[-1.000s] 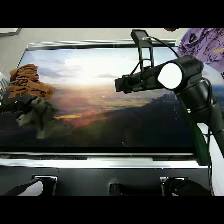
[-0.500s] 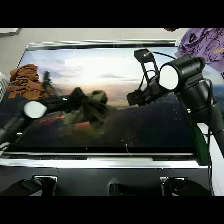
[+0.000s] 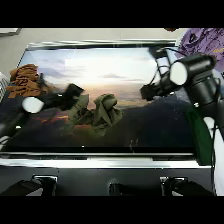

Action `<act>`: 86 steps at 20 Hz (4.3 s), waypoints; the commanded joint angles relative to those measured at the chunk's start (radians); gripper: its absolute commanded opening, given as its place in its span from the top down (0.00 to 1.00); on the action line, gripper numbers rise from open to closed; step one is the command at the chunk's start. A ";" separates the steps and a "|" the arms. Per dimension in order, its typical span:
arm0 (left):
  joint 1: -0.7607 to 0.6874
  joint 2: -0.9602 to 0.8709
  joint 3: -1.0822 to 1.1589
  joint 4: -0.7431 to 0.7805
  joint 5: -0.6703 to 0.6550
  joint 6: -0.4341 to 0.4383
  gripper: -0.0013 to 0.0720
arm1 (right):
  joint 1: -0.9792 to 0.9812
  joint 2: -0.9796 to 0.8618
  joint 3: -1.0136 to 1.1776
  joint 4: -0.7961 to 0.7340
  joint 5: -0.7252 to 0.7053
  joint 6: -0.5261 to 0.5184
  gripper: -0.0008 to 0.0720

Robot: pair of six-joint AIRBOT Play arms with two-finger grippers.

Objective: Fold the clothes and pants, and hang the long-sleeved shirts on hangers.

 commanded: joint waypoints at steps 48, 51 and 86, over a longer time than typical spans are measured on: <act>0.330 -0.551 0.160 -0.298 0.016 0.674 0.17 | -0.038 -0.301 -0.609 1.153 -0.650 -0.241 0.95; 0.299 -0.571 0.183 -0.302 0.015 0.655 0.30 | -0.038 -0.301 -0.609 1.153 -0.647 -0.241 0.95; 0.418 0.105 0.433 0.223 -0.474 0.348 0.96 | -0.143 0.131 0.106 0.363 -0.271 0.029 0.95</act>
